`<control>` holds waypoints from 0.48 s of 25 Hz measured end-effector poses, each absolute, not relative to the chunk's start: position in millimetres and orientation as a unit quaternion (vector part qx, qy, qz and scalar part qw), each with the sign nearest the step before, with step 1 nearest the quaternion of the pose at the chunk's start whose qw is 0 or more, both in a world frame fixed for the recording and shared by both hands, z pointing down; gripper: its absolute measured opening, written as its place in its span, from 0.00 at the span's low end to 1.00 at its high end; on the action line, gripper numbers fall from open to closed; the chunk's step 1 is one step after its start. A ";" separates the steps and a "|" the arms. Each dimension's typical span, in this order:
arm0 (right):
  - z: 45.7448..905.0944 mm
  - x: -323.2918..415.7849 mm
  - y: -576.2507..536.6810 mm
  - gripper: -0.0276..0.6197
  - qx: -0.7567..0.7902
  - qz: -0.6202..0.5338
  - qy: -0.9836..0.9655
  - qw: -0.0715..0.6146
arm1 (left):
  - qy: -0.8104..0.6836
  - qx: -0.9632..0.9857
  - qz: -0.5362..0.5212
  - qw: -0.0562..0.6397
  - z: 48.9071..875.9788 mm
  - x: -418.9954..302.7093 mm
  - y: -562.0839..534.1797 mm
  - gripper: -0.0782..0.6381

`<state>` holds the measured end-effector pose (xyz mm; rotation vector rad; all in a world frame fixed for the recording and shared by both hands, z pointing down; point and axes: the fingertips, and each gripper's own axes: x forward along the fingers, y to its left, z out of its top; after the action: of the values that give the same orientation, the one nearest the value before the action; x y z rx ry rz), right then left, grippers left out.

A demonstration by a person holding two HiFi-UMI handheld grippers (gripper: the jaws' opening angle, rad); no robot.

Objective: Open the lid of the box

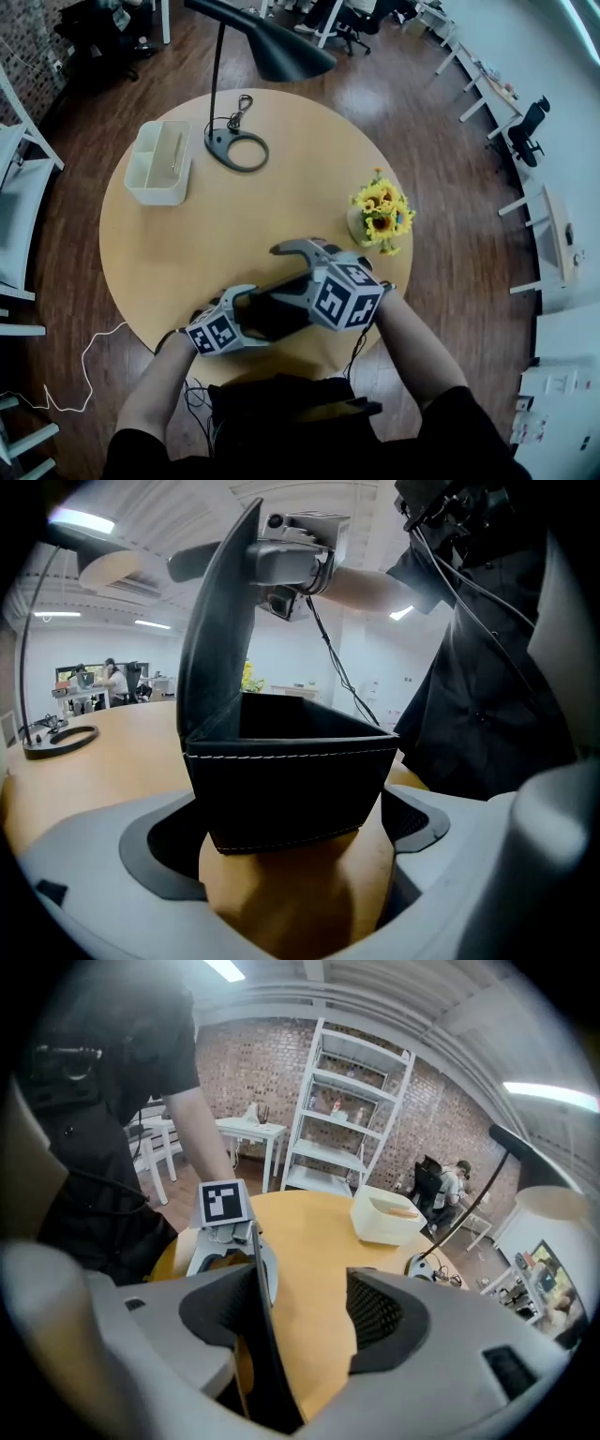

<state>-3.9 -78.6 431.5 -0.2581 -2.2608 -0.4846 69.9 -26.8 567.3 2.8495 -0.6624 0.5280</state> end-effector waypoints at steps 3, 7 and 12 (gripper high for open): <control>435.3 -10.6 -89.3 0.47 -0.098 -0.203 -0.889 0.399 | -0.227 0.953 0.181 0.091 569.1 69.0 -29.2 0.90; 441.2 -19.3 -103.0 0.42 -0.093 -0.191 -0.892 0.400 | -0.236 0.947 0.191 0.104 571.4 66.4 -26.8 0.90; 445.2 -23.6 -125.3 0.45 -0.075 -0.160 -0.899 0.400 | -0.252 0.941 0.194 0.117 568.2 63.3 -24.9 0.88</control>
<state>-23.6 -125.3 445.2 -0.1899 -2.2752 -0.4052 63.3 -24.9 568.2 2.7550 -0.7367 0.5672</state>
